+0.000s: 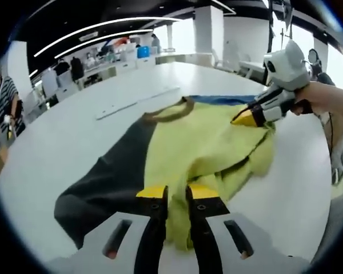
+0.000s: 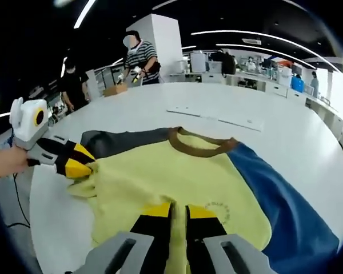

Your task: Fold the garment on the visible template until the final outline fits inside the template.

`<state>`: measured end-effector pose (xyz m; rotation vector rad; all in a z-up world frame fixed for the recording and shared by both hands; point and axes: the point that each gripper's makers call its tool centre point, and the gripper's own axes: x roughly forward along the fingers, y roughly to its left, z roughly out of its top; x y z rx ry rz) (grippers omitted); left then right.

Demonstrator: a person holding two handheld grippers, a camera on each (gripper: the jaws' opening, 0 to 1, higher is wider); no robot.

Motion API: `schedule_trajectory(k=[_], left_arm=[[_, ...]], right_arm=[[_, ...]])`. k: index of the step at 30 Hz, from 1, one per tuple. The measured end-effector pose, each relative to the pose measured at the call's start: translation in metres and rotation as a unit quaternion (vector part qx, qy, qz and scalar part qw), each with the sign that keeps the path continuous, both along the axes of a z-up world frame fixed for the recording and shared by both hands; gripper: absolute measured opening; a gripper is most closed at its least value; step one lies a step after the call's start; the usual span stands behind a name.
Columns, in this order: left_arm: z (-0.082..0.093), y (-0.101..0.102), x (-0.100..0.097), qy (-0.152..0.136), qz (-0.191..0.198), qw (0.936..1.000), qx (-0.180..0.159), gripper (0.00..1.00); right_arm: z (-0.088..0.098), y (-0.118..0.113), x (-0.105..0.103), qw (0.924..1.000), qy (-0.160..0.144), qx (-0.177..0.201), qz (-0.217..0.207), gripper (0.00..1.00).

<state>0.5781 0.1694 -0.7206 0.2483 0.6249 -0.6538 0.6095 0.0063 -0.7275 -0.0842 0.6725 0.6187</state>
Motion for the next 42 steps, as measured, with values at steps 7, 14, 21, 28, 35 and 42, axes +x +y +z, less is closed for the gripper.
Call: schedule_trajectory(k=[7, 14, 21, 28, 35, 42], left_arm=[[0.008, 0.017, -0.018, -0.001, -0.01, 1.0, 0.0, 0.22], [0.011, 0.022, -0.032, 0.003, -0.014, 0.9999, -0.007, 0.25], [0.006, 0.023, -0.04, 0.011, -0.01, 0.9998, -0.011, 0.24], [0.002, 0.023, -0.045, 0.011, -0.01, 0.9999, -0.001, 0.24], [-0.004, 0.026, -0.048, 0.012, -0.002, 0.9999, 0.005, 0.21], [-0.003, 0.027, -0.047, -0.012, -0.006, 0.9999, 0.011, 0.2]], right_arm=[[0.024, -0.003, -0.015, 0.9996, -0.019, 0.002, 0.021, 0.24], [0.039, -0.003, -0.038, 0.9989, -0.026, 0.001, 0.039, 0.3], [0.041, -0.003, -0.061, 0.9985, -0.023, 0.005, 0.048, 0.29], [0.036, 0.008, -0.086, 0.9977, -0.01, 0.013, 0.067, 0.28], [0.021, 0.02, -0.11, 0.9961, 0.008, 0.011, 0.087, 0.26], [0.006, 0.034, -0.117, 0.9944, 0.015, 0.02, 0.103, 0.24]])
